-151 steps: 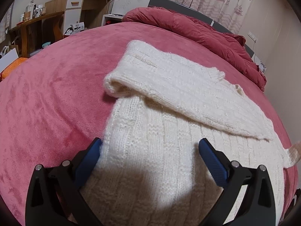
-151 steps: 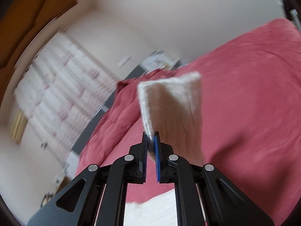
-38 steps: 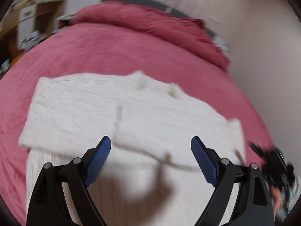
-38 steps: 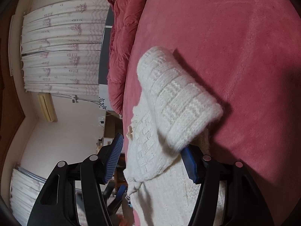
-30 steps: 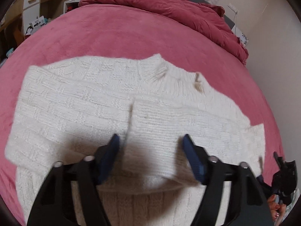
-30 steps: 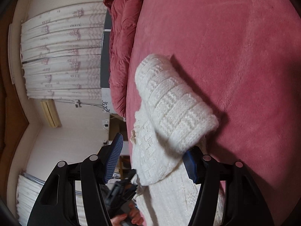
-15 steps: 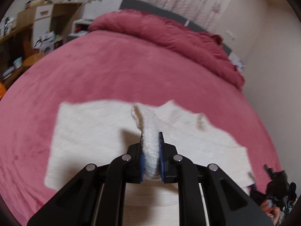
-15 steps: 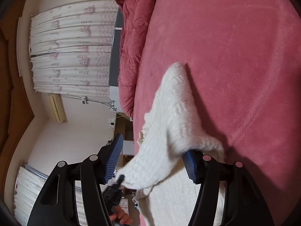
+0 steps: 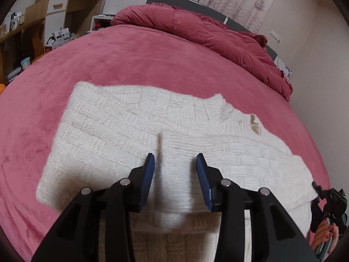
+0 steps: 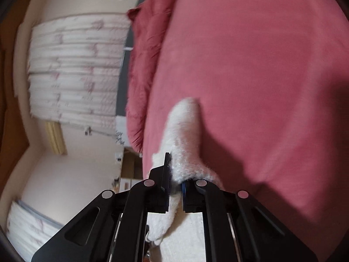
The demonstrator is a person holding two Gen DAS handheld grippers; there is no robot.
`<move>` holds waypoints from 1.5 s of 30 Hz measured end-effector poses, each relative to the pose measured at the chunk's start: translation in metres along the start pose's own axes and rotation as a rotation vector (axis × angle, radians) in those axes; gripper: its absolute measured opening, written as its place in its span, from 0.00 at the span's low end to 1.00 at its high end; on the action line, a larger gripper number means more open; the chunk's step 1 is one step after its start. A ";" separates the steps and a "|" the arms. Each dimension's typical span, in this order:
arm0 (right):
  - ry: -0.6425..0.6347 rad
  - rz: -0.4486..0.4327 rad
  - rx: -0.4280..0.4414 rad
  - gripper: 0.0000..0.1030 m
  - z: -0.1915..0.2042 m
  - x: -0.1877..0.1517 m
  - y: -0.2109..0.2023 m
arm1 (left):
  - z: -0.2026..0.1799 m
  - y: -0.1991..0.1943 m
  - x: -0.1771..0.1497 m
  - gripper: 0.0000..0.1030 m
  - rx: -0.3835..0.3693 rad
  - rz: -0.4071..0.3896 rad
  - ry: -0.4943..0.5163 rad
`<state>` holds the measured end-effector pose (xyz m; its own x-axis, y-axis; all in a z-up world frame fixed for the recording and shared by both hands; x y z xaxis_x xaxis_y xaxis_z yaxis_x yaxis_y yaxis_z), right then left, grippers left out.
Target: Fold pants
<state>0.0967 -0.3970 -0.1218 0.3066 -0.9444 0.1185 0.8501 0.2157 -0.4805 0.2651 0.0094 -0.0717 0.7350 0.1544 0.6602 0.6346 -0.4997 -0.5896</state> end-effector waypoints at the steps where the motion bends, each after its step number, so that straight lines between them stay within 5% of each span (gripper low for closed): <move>1: 0.018 -0.001 -0.020 0.06 -0.006 0.000 0.002 | -0.001 0.001 -0.002 0.39 0.006 -0.004 0.016; 7: 0.064 0.050 -0.044 0.08 -0.013 0.001 0.007 | -0.017 0.006 -0.009 0.40 0.106 0.031 0.188; 11: 0.103 0.055 -0.073 0.14 -0.010 0.002 -0.010 | -0.013 -0.007 -0.008 0.48 0.073 0.029 0.164; 14: 0.000 0.010 -0.111 0.23 0.006 -0.001 -0.031 | -0.010 -0.024 -0.011 0.65 0.057 -0.010 0.148; 19: -0.280 -0.201 -0.268 0.28 0.048 -0.007 -0.060 | -0.012 -0.043 -0.015 0.68 0.049 -0.093 0.110; 23: -0.447 -0.249 -0.296 0.28 0.072 -0.012 -0.053 | -0.026 -0.049 -0.013 0.66 0.064 -0.151 0.164; 26: -0.506 -0.187 -0.278 0.28 0.080 -0.016 -0.028 | -0.042 -0.040 -0.011 0.45 0.075 -0.126 0.240; 30: -0.592 -0.125 -0.299 0.28 0.088 -0.020 0.007 | -0.058 -0.027 -0.007 0.45 0.058 -0.104 0.282; 35: -0.706 -0.089 -0.348 0.28 0.101 -0.021 0.046 | -0.067 0.005 -0.002 0.55 0.103 -0.016 0.363; 39: -0.754 -0.121 -0.446 0.28 0.102 -0.016 0.066 | -0.055 0.018 -0.003 0.57 0.123 0.009 0.320; 45: -0.753 -0.204 -0.647 0.27 0.090 -0.004 0.068 | -0.056 0.017 -0.009 0.85 0.127 -0.019 0.326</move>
<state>0.1912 -0.3562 -0.0770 0.5615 -0.4979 0.6609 0.5898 -0.3195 -0.7417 0.2558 -0.0482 -0.0621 0.6207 -0.1278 0.7736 0.6874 -0.3859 -0.6153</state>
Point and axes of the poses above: each gripper's, at about its wrist camera, not at the fingertips, and y roughly the way its jaws point, z to its left, x to its top, the point moved 1 cm from there along y, roughly the way its jaws point, and after that the axes turned 12 degrees about -x, right-handed, at the moved point
